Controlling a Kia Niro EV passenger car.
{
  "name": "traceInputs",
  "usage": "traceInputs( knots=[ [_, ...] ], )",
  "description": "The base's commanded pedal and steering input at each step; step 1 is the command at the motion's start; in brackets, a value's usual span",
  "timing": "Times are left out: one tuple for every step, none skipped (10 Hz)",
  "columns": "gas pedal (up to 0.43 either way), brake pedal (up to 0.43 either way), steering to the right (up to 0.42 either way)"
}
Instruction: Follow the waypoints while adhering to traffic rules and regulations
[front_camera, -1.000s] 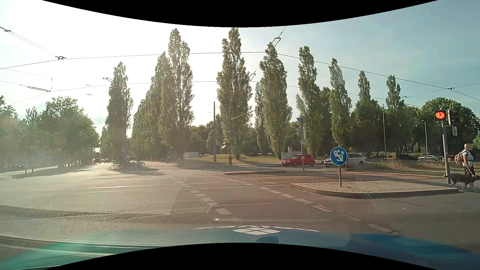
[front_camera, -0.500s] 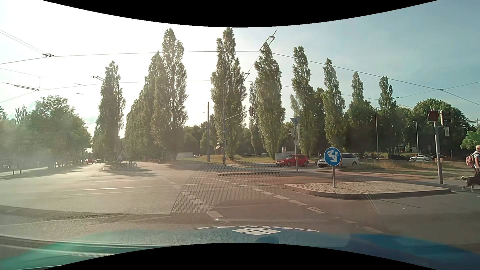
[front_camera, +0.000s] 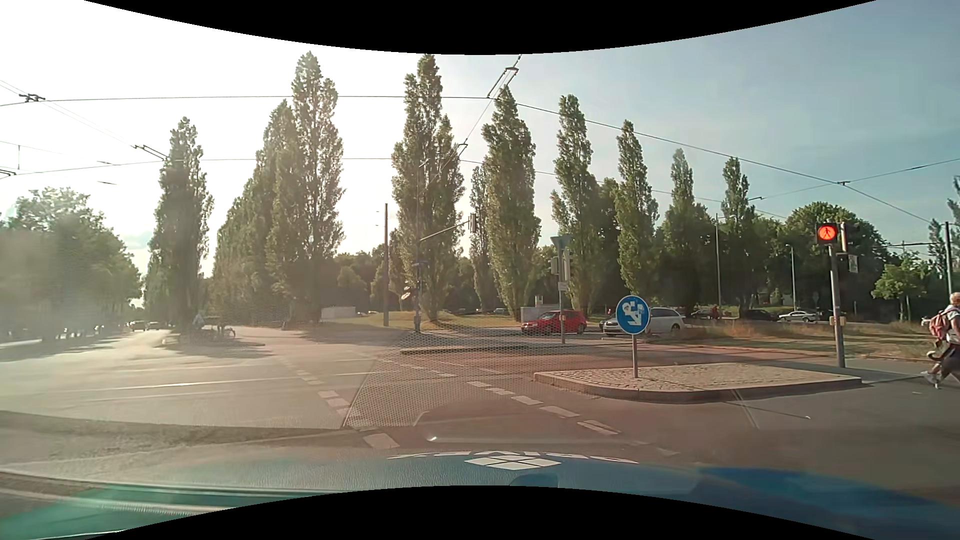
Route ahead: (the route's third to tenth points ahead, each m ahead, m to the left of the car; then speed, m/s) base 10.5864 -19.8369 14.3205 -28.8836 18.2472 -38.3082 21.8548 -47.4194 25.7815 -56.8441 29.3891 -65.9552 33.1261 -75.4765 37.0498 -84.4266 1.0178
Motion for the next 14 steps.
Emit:
traceInputs(
  knots=[
    [0.189,0.0,0.745],
    [0.189,0.0,0.744],
    [0.189,0.0,0.744],
    [0.189,0.0,0.744],
    [0.177,0.0,0.741],
    [0.15,0.0,0.736],
    [0.118,0.0,0.727],
    [0.118,0.0,0.717],
    [0.118,0.0,0.704],
    [0.13,0.0,0.69],
    [0.138,0.0,0.677],
    [0.177,0.0,0.658],
    [0.177,0.0,0.642],
    [0.177,0.0,0.619]
  ],
)
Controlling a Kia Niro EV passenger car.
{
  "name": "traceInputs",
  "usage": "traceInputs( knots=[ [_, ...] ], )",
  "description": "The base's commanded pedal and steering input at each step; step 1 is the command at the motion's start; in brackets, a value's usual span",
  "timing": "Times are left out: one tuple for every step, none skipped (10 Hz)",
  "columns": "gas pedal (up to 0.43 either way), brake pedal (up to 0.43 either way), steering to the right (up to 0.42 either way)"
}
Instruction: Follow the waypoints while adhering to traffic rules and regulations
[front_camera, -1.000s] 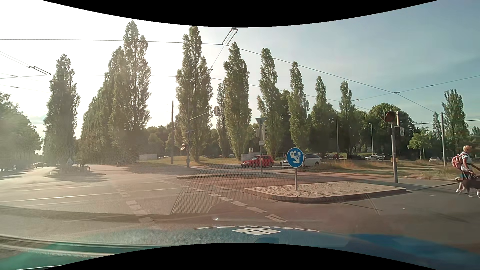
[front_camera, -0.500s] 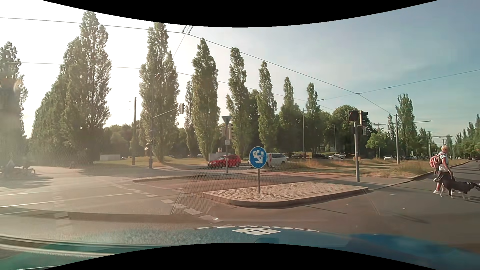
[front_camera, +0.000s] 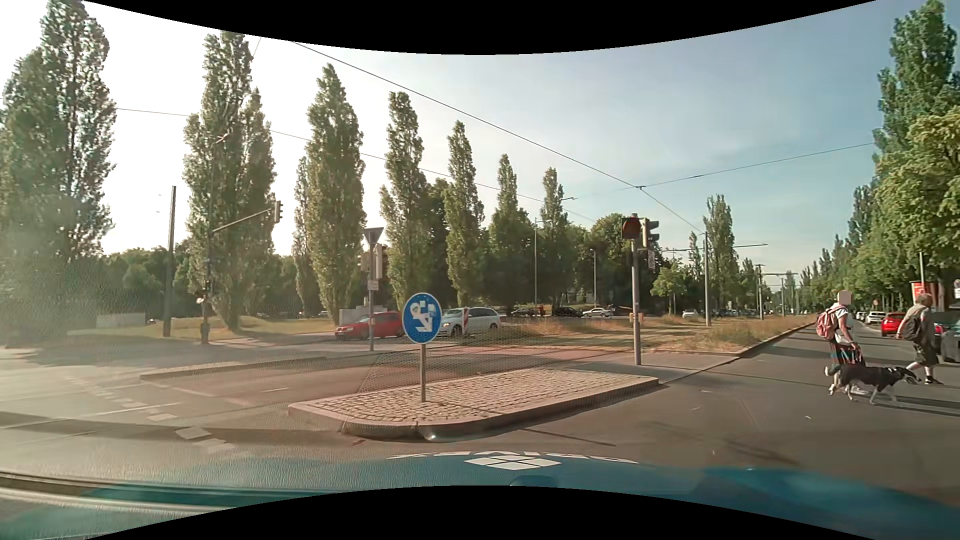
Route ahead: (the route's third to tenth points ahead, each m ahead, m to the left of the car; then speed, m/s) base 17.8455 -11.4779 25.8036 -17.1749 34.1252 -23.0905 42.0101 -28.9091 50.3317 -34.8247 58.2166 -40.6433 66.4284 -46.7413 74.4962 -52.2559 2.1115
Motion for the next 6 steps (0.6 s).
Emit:
traceInputs(
  knots=[
    [0.177,0.0,0.589],
    [0.177,0.0,0.552],
    [0.177,0.0,0.522],
    [0.177,0.0,0.501],
    [0.189,0.0,0.477],
    [0.22,0.0,0.452]
  ],
)
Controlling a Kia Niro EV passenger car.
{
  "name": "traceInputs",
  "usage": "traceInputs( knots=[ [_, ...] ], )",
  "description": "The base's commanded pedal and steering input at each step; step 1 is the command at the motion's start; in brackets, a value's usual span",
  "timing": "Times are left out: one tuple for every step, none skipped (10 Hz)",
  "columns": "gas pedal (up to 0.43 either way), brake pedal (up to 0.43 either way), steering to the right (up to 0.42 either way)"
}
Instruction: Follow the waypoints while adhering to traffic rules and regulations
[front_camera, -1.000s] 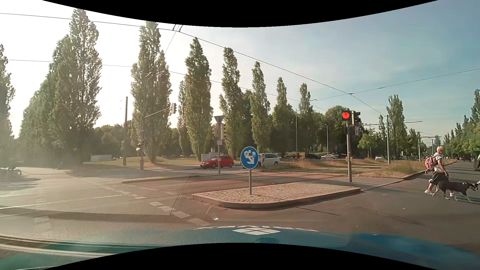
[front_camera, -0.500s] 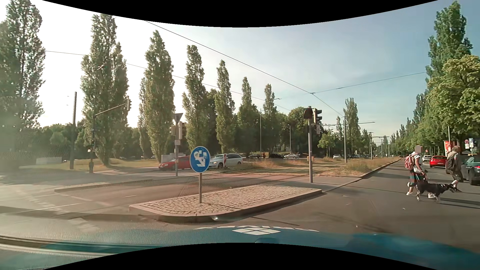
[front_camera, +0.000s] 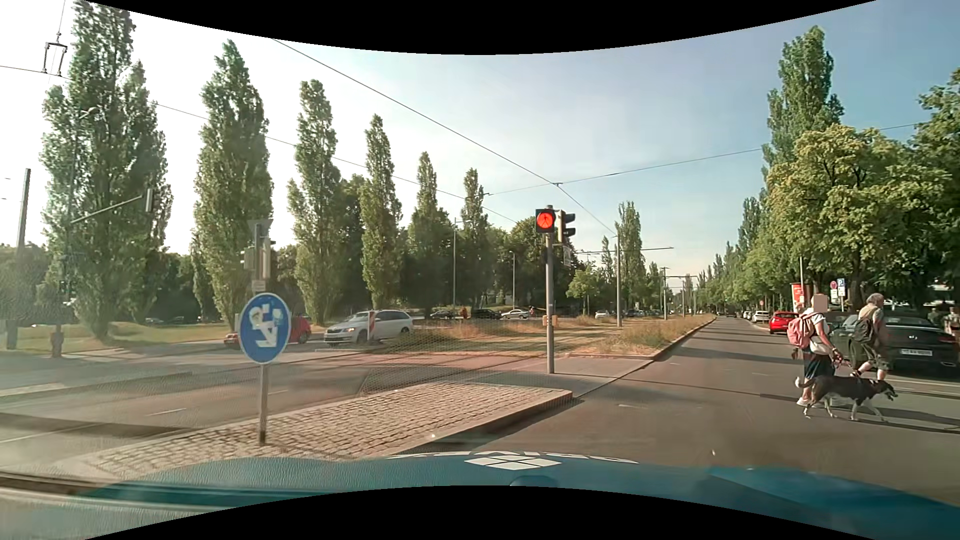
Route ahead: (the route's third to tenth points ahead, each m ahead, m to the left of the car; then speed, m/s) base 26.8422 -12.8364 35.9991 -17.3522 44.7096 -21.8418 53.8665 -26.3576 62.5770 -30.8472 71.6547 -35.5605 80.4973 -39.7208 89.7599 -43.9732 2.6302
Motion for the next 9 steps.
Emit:
traceInputs(
  knots=[
    [0.24,0.0,0.43],
    [0.24,0.0,0.405],
    [0.24,0.0,0.389],
    [0.24,0.0,0.382],
    [0.24,0.0,0.377],
    [0.24,0.0,0.371],
    [0.248,0.0,0.363],
    [0.26,0.0,0.348],
    [0.26,0.0,0.335]
  ],
)
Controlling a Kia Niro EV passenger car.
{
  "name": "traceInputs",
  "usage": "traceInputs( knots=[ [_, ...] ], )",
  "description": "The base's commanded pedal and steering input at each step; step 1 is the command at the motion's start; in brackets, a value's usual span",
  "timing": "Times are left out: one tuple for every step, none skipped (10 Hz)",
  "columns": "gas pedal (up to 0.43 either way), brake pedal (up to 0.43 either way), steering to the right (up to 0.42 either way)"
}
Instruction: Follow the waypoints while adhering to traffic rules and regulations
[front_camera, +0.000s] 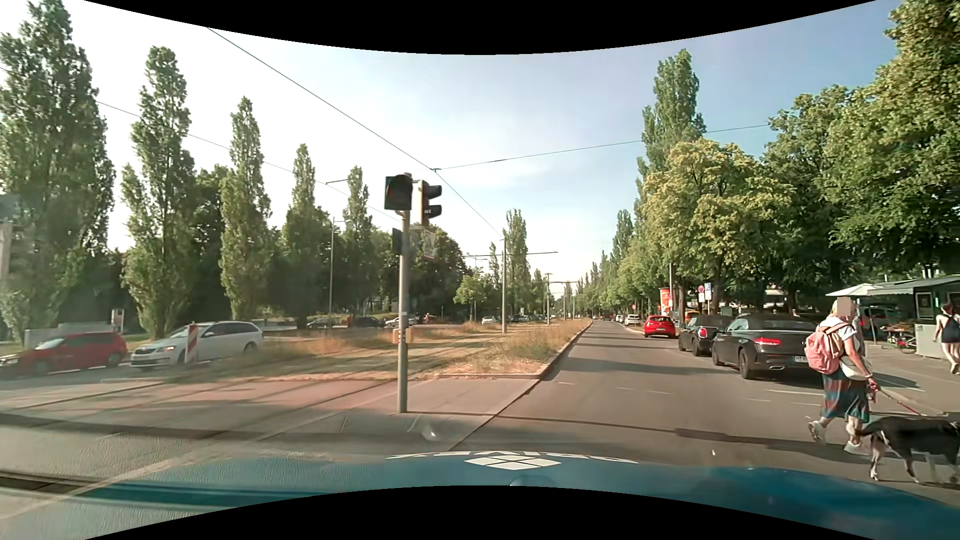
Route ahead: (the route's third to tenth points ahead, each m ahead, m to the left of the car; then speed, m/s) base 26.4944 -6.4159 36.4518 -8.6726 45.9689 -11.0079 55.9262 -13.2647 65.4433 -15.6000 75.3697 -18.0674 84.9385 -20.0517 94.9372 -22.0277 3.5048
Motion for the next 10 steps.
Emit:
traceInputs(
  knots=[
    [0.28,0.0,0.316],
    [0.299,0.0,0.297],
    [0.311,0.0,0.282],
    [0.35,0.0,0.264],
    [0.378,0.0,0.248],
    [0.429,0.0,0.23],
    [0.441,0.0,0.211],
    [0.441,0.0,0.177],
    [0.461,0.0,0.141],
    [0.48,0.0,0.116]
  ],
)
